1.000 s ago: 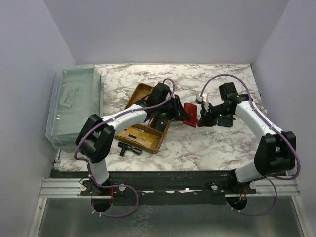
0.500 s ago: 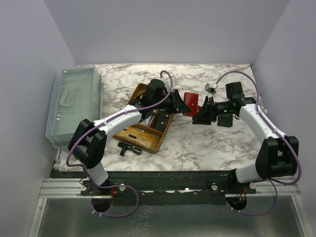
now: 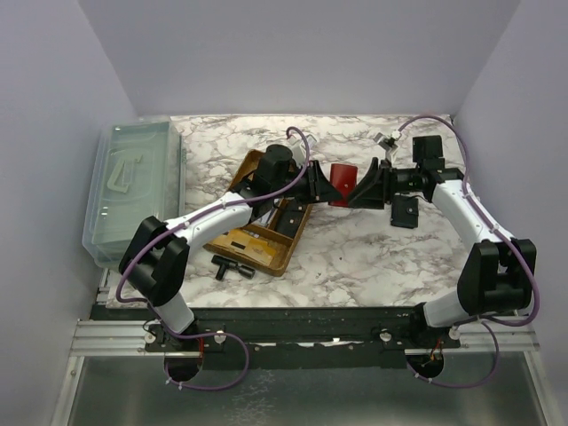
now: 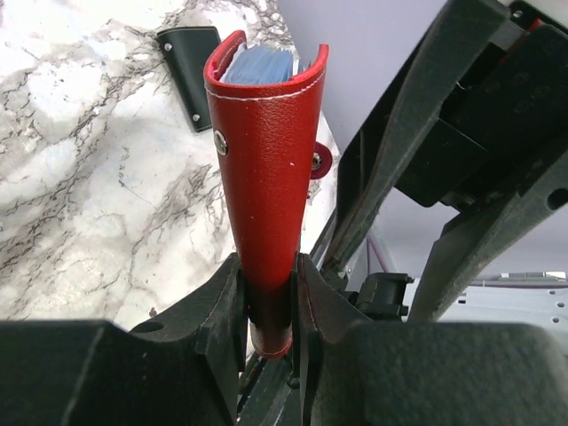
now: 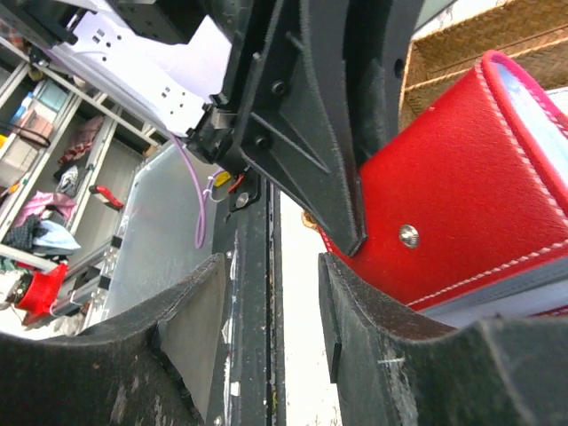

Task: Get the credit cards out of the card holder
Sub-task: Open the card holder.

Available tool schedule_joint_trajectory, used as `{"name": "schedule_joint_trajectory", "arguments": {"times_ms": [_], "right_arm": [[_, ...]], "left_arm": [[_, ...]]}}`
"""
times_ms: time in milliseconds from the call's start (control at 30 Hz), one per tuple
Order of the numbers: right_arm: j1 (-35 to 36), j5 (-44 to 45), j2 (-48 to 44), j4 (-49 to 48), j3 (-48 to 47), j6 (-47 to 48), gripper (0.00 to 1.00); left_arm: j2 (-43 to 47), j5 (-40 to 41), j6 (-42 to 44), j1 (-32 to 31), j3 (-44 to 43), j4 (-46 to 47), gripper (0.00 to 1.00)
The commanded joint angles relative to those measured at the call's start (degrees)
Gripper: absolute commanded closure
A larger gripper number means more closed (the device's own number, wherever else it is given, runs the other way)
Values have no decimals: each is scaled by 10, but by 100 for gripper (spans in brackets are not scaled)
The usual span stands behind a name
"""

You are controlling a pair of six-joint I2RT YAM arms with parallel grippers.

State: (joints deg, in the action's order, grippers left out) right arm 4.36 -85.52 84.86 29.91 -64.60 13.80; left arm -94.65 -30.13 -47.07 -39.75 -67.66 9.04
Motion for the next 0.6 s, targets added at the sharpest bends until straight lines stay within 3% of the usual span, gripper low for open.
{"name": "schedule_joint_trajectory", "arguments": {"times_ms": [0,267,567], "right_arm": [[-4,23,14,-58,2,-66,48],[-65,0,9,-144,21,-174,48],[-73,76,0,-157,44,-194,42]], "left_arm": [[33,-4,13,-1,5,54,100],[51,14,16,-1,29,59,100],[55,-6,14,0,34,89,100]]}}
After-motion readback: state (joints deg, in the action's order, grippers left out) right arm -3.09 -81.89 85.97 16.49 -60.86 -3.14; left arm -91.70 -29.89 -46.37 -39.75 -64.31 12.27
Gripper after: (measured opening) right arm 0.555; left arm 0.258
